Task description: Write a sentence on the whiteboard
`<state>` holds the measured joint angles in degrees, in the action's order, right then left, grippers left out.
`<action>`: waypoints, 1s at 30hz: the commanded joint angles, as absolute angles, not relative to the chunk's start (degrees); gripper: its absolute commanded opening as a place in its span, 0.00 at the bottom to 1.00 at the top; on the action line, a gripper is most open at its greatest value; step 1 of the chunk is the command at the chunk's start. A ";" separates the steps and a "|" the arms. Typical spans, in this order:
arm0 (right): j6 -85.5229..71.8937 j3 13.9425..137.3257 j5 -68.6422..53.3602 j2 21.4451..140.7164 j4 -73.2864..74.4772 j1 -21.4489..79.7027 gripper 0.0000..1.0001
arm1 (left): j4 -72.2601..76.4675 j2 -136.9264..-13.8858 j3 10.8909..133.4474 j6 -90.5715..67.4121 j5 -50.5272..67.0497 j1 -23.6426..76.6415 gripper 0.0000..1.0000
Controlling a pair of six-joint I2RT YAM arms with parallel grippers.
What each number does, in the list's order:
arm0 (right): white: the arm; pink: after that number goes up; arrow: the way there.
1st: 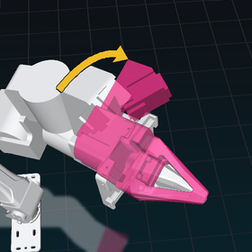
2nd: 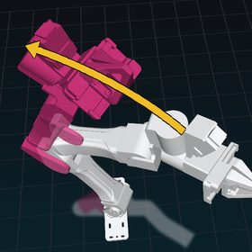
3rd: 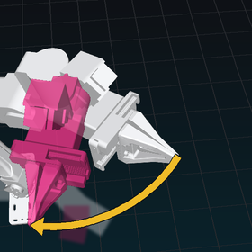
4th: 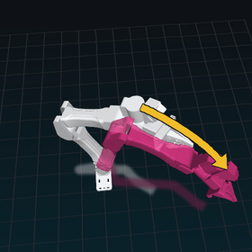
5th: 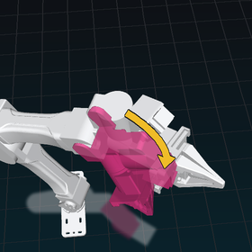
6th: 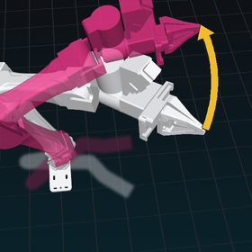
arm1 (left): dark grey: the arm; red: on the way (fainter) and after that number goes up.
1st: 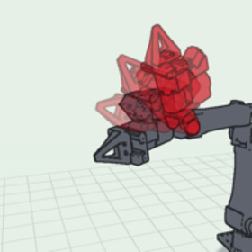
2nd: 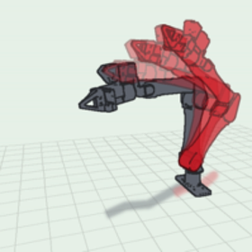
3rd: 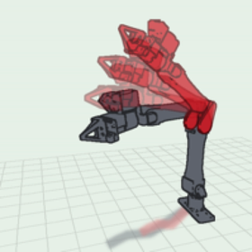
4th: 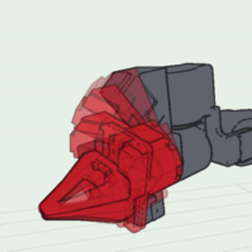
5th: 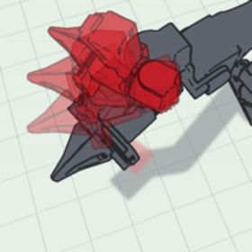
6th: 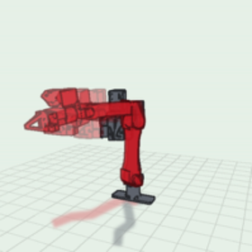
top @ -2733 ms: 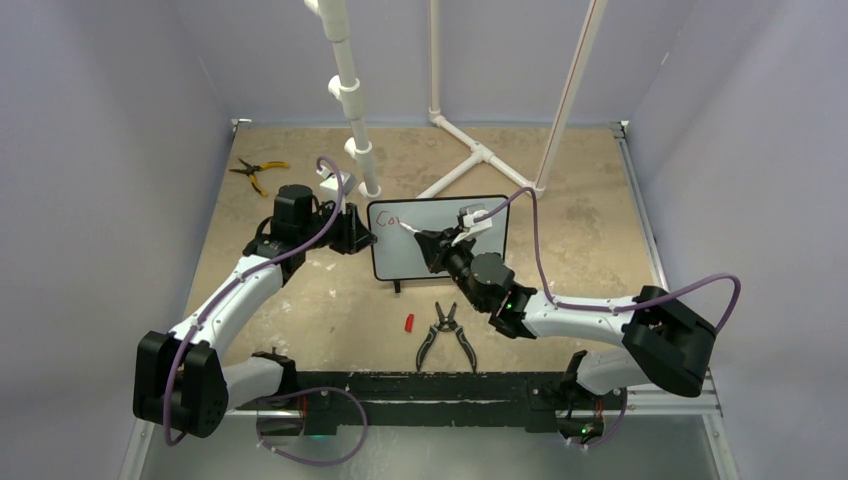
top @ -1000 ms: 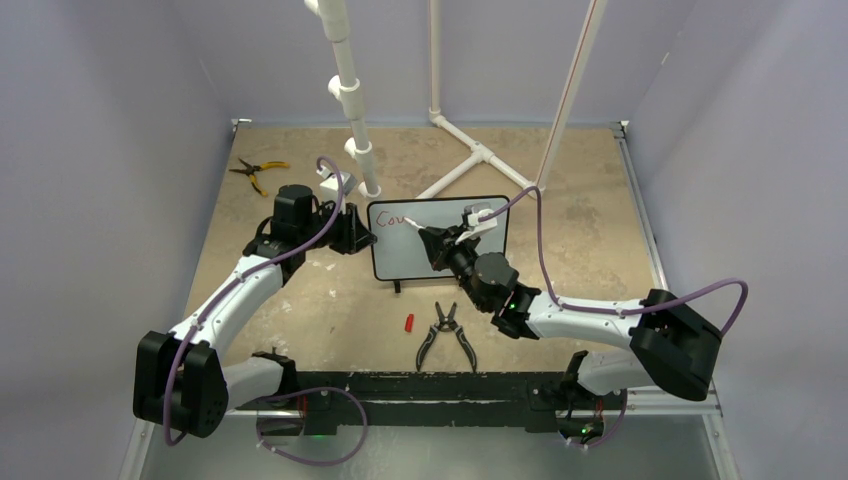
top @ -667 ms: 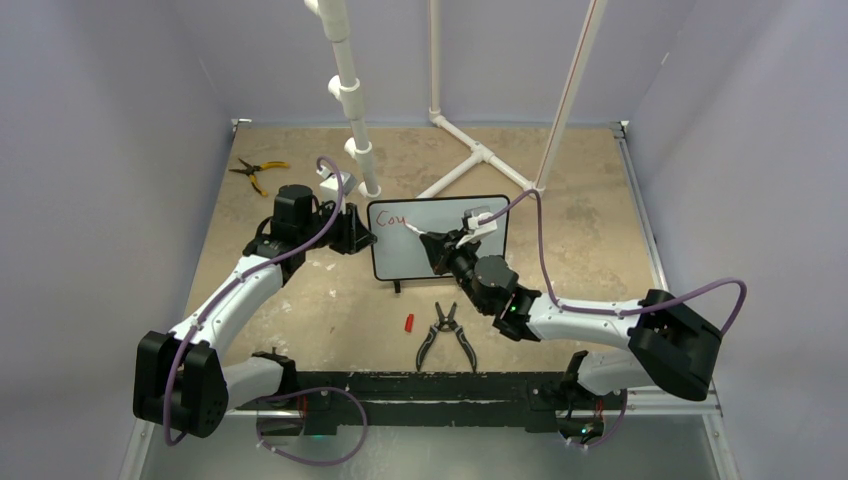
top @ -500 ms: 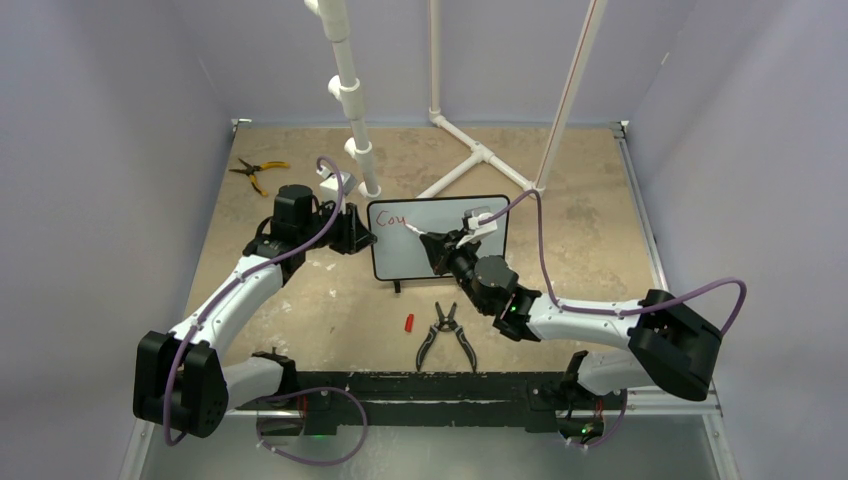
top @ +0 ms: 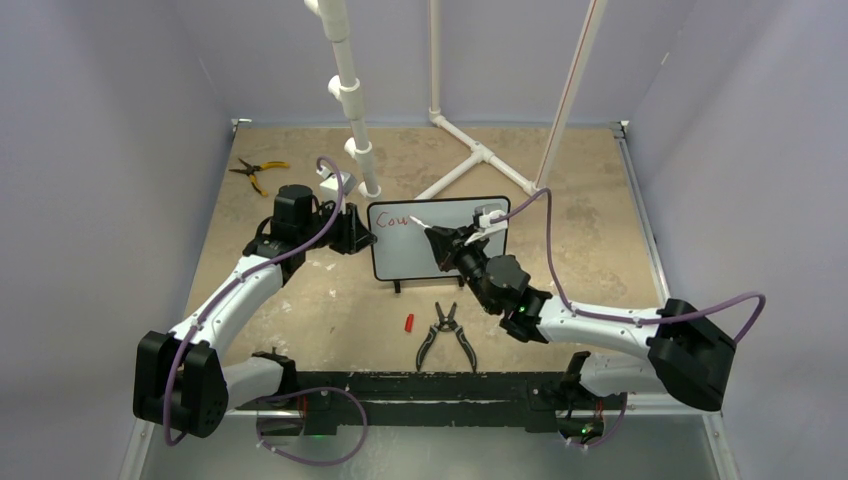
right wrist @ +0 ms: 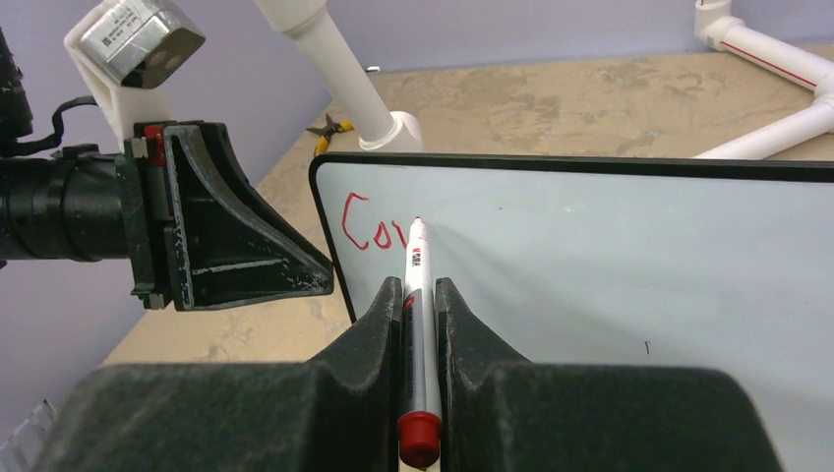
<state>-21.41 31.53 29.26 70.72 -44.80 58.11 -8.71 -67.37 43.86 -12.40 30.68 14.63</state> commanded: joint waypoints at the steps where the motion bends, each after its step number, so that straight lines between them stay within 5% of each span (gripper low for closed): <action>1: -19.40 33.47 30.58 70.66 -46.87 58.10 0.00 | -8.08 -66.53 43.95 -11.54 30.59 14.24 0.24; 30: -19.19 33.12 33.48 71.89 -46.75 58.10 0.00 | -8.11 -66.53 44.02 -11.52 30.58 14.22 0.24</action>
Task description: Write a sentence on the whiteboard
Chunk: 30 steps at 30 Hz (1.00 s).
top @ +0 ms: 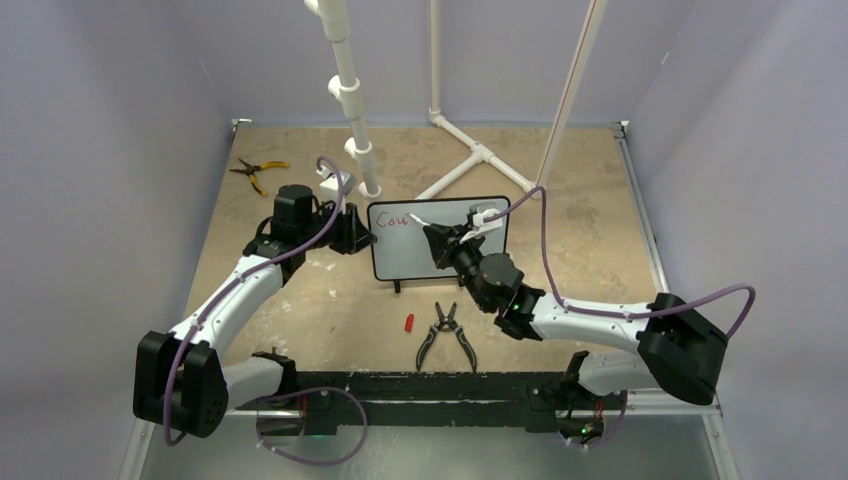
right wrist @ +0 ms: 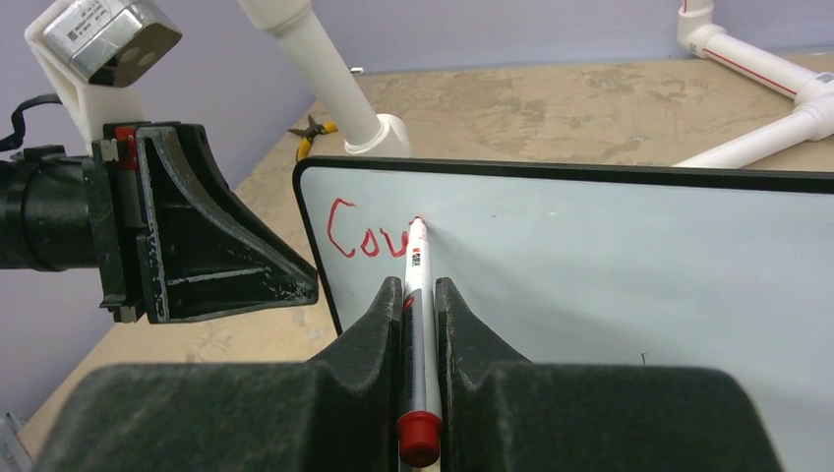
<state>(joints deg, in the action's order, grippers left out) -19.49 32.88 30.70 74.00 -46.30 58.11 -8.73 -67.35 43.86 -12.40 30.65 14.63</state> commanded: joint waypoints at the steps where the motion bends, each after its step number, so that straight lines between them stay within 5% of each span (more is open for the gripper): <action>1: -19.31 32.90 33.52 71.70 -46.56 58.12 0.00 | -8.09 -66.53 43.96 -11.45 30.54 14.24 0.24; 30: -22.24 30.91 31.55 73.39 -44.50 58.10 0.00 | -8.05 -66.71 43.95 -11.56 30.60 14.28 0.24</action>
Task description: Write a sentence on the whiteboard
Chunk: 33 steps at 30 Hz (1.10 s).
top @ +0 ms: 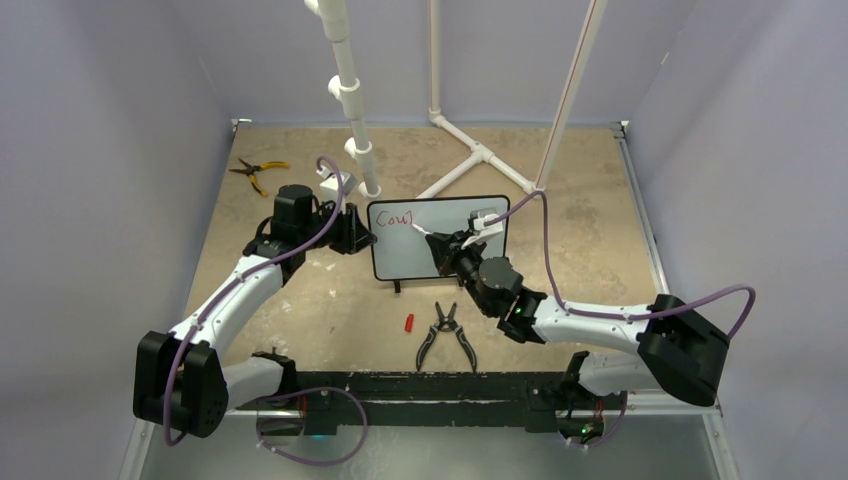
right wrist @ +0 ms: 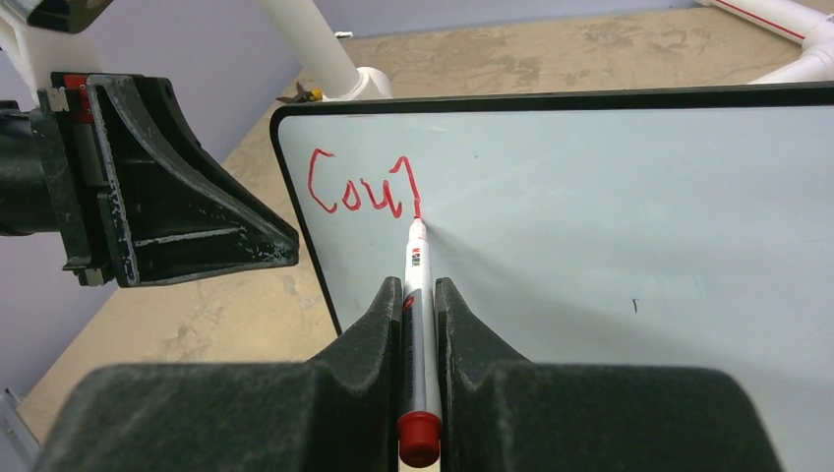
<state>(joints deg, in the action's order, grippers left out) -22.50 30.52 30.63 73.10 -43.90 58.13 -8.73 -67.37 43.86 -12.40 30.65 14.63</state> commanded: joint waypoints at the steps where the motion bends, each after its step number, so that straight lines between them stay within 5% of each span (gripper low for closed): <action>1: -22.24 30.93 31.55 73.34 -44.78 58.10 0.00 | -8.08 -66.63 43.97 -11.52 30.63 14.24 0.24; 33: -22.46 29.08 38.12 69.57 -46.30 58.14 0.00 | -8.13 -66.62 43.96 -11.47 30.49 14.24 0.24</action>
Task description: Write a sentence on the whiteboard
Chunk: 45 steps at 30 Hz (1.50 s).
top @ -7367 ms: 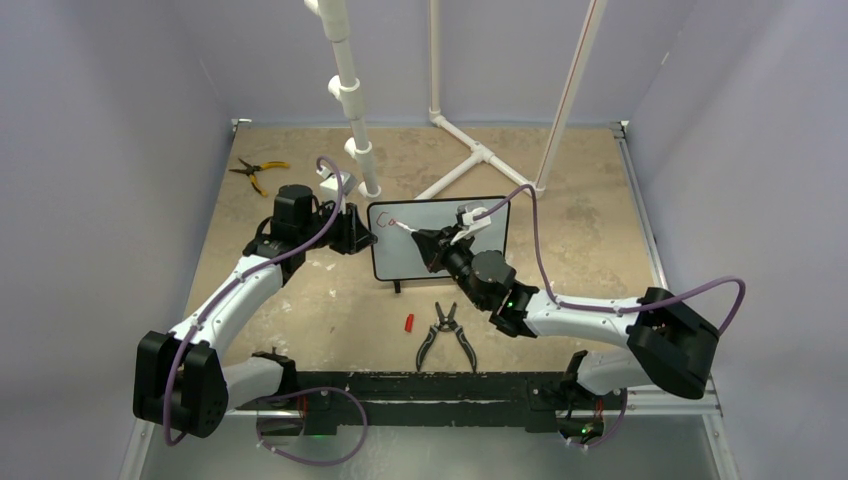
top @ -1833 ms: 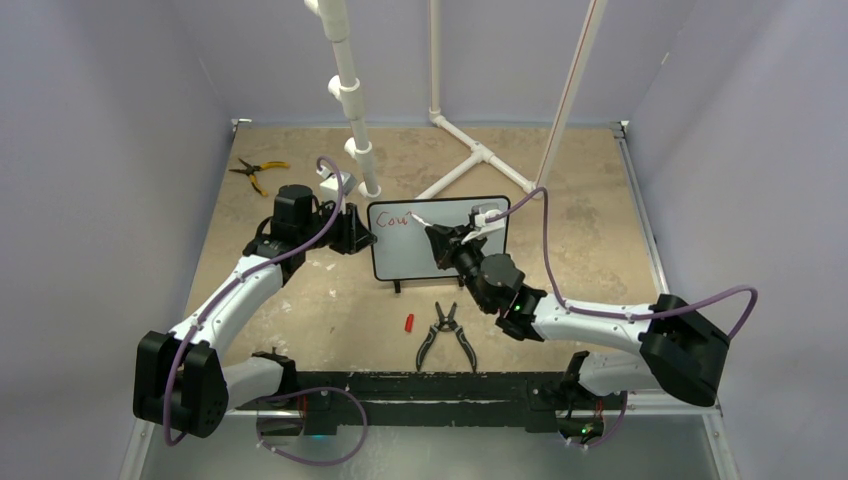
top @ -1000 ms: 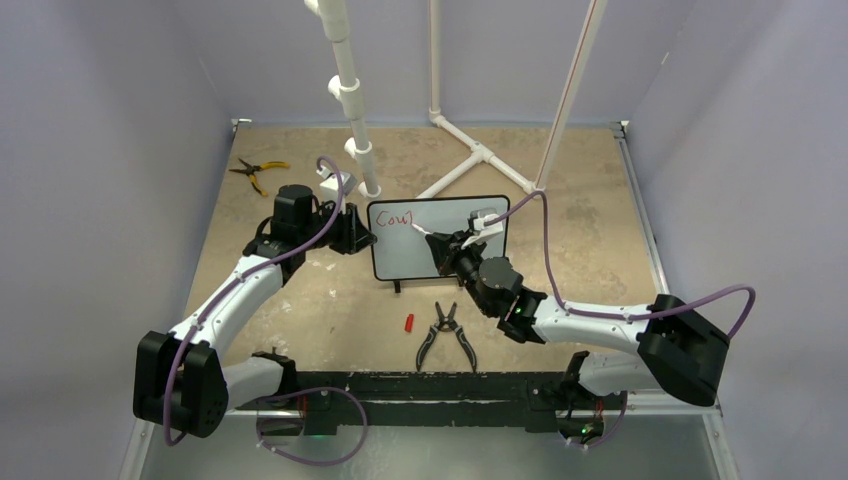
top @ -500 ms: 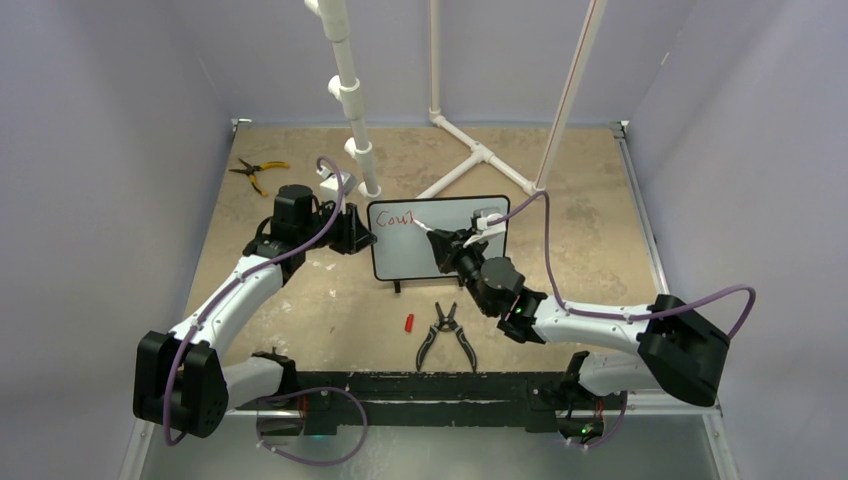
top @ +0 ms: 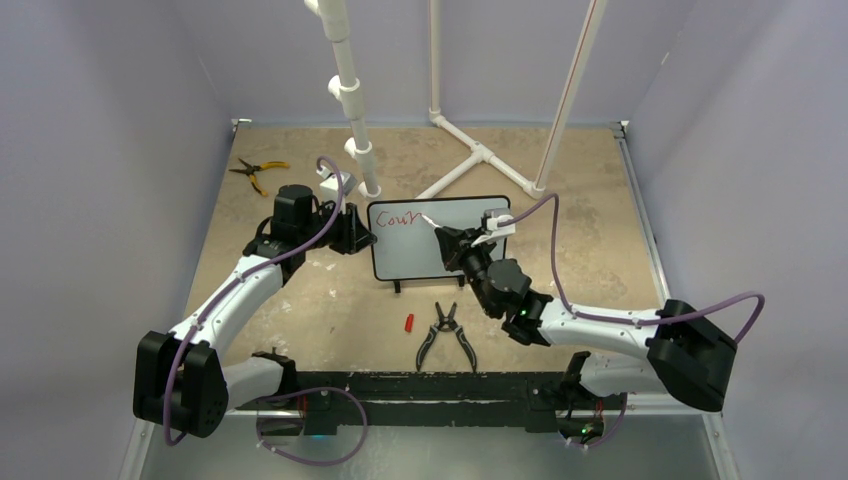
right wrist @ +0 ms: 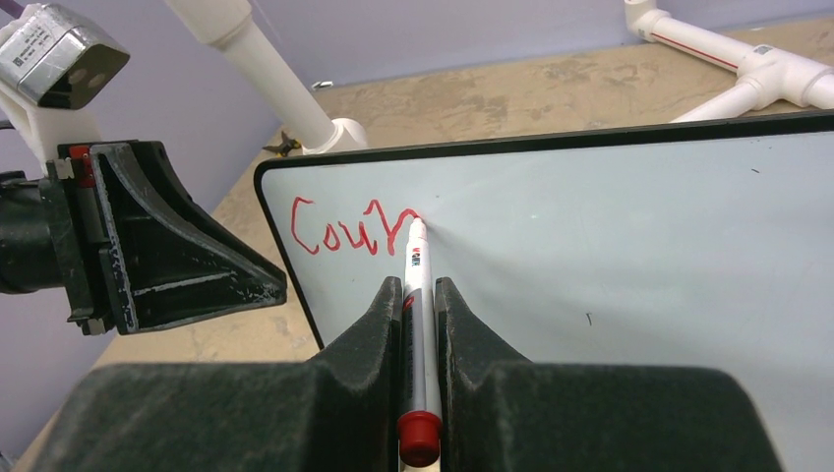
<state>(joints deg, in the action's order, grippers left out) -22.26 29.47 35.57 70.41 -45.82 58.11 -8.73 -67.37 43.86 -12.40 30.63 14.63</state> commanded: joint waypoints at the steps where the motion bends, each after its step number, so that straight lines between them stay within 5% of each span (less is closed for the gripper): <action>1: -22.35 29.13 38.00 69.56 -46.39 58.10 0.00 | -8.09 -66.62 43.99 -11.48 30.45 14.19 0.24; 45: -19.07 29.12 31.28 71.24 -50.81 57.13 0.00 | -8.09 -66.95 43.97 -11.52 30.56 14.24 0.24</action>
